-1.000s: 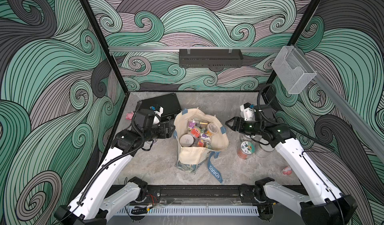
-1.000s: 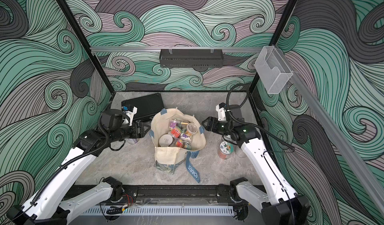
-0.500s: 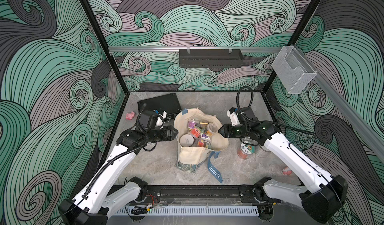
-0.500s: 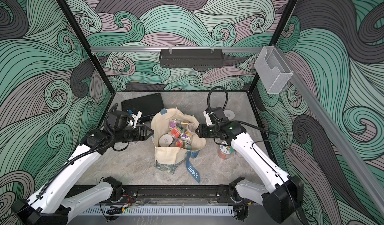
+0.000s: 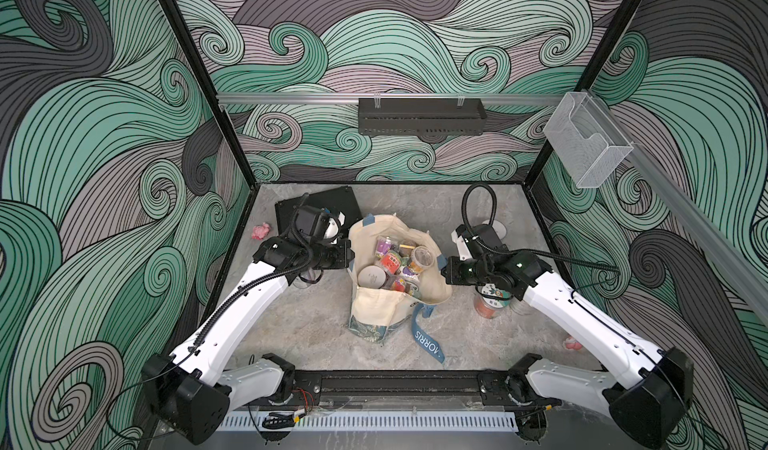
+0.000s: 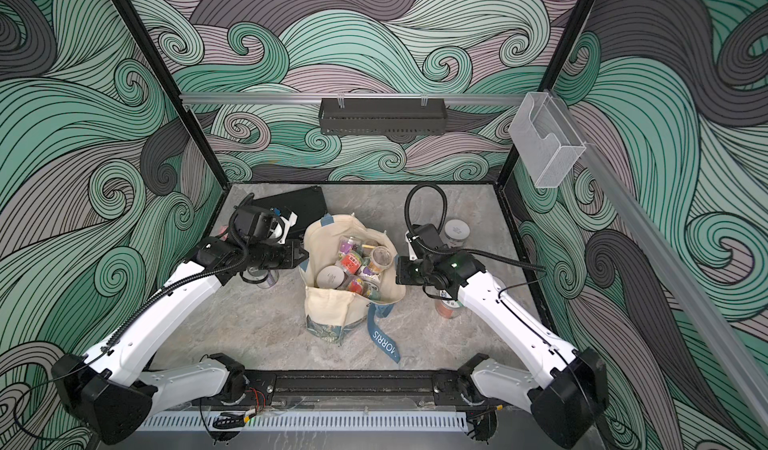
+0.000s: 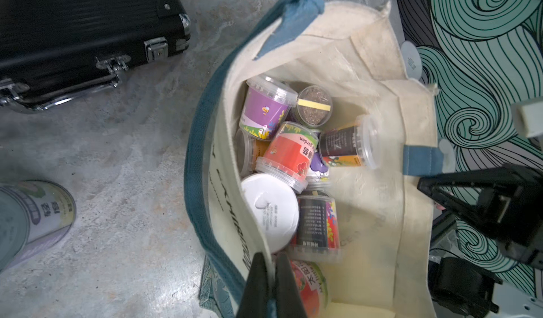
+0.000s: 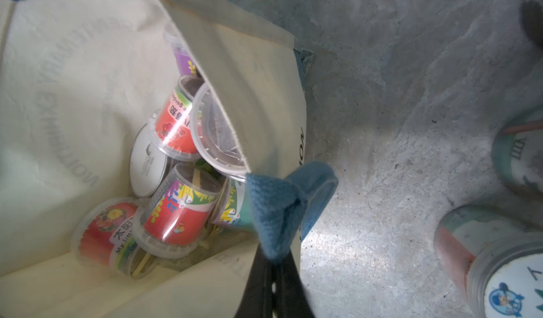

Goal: Take out the seed jars from the canvas bag
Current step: Adjust the canvas bag at the center of the board.

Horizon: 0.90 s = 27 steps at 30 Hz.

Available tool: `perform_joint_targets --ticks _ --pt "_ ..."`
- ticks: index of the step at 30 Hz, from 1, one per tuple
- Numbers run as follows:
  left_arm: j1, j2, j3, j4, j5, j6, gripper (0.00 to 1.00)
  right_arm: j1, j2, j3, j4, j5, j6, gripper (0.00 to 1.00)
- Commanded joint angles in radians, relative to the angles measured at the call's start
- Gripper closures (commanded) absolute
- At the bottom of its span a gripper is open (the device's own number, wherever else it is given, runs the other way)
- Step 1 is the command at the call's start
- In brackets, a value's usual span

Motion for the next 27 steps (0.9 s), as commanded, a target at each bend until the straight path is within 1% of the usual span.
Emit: perform_joint_targets --ticks 1,5,9,10,13,15,17,19,21,22,24,25,27 --pt "0.001 0.052 0.120 0.023 -0.070 0.084 1.00 0.033 -0.044 -0.033 0.058 0.006 0.091 1.00" --pt "0.002 0.138 0.233 0.035 -0.116 0.141 1.00 0.096 -0.087 -0.089 0.144 0.030 0.197 1.00" --pt "0.003 0.209 0.311 0.066 -0.121 0.197 1.00 0.187 -0.109 -0.152 0.229 0.093 0.295 1.00" --pt "0.005 0.244 0.327 0.059 -0.123 0.202 1.00 0.213 -0.108 -0.163 0.240 0.110 0.310 1.00" --pt "0.006 0.259 0.346 0.015 -0.116 0.215 1.00 0.269 -0.100 -0.181 0.235 0.147 0.326 0.99" --pt "0.006 0.233 0.306 0.031 -0.095 0.228 1.00 0.286 -0.111 -0.185 0.204 0.174 0.320 0.90" --pt "0.003 0.171 0.229 0.090 -0.050 0.244 1.00 0.289 -0.144 -0.175 0.149 0.213 0.296 0.81" --pt "0.002 0.097 0.126 0.177 -0.025 0.240 1.00 0.290 -0.189 -0.143 0.082 0.260 0.251 0.72" --pt "0.003 0.045 0.062 0.214 -0.014 0.250 1.00 0.290 -0.221 -0.093 0.010 0.296 0.195 0.63" --pt "0.002 0.028 0.039 0.226 -0.007 0.260 1.00 0.290 -0.233 -0.066 -0.016 0.304 0.164 0.60" --pt "0.000 0.002 0.010 0.250 0.005 0.271 1.00 0.290 -0.239 -0.014 -0.053 0.308 0.109 0.54" --pt "-0.003 -0.004 0.001 0.260 0.012 0.271 1.00 0.290 -0.237 0.011 -0.057 0.293 0.077 0.51" --pt "-0.004 -0.010 -0.013 0.278 0.028 0.271 1.00 0.289 -0.216 0.060 -0.052 0.249 0.016 0.47"
